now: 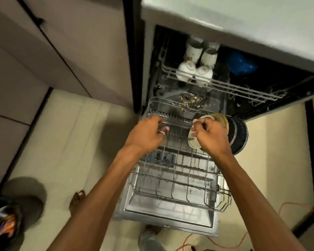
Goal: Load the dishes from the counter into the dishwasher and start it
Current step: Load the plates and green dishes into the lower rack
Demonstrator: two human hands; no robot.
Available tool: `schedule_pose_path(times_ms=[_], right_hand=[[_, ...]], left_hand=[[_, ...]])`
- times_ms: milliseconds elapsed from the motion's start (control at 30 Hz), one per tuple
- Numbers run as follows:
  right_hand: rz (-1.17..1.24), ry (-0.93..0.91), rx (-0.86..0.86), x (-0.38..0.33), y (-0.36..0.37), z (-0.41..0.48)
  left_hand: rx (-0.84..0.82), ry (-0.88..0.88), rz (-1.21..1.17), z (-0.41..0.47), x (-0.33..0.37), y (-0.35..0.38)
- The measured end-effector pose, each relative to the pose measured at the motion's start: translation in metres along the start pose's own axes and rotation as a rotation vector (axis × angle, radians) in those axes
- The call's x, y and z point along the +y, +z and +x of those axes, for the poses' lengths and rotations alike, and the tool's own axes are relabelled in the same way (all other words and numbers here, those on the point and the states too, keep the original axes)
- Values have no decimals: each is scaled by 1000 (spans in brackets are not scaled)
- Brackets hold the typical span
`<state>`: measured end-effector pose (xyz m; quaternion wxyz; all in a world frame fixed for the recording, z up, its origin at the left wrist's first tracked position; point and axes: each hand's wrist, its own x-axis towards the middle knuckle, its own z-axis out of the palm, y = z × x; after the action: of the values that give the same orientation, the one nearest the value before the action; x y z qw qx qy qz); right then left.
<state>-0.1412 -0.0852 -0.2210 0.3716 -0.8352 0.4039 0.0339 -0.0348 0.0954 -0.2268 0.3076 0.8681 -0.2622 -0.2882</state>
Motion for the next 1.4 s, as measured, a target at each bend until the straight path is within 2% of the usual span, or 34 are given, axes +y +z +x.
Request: schedule_pose_path(times_ms=[200, 433, 600, 767, 933, 1033, 1233, 1400], right_hand=[[119, -135, -32, -173, -13, -98], [218, -282, -21, -377, 4, -183], [283, -373, -74, -487, 30, -215], [283, -451, -130, -560, 54, -226], [240, -525, -166, -607, 71, -211], [217, -560, -169, -629, 84, -182], [294, -526, -268, -678, 115, -94], [264, -534, -355, -727, 132, -19]], left_hand=[[98, 33, -47, -74, 0, -126], [259, 72, -64, -158, -17, -319], [415, 59, -19, -205, -42, -445], [548, 3, -103, -234, -69, -522], [603, -33, -328, -232, -99, -558], [639, -85, -380, -220, -122, -574], [711, -170, -484, -155, -154, -611], [778, -216, -570, -79, -157, -658]])
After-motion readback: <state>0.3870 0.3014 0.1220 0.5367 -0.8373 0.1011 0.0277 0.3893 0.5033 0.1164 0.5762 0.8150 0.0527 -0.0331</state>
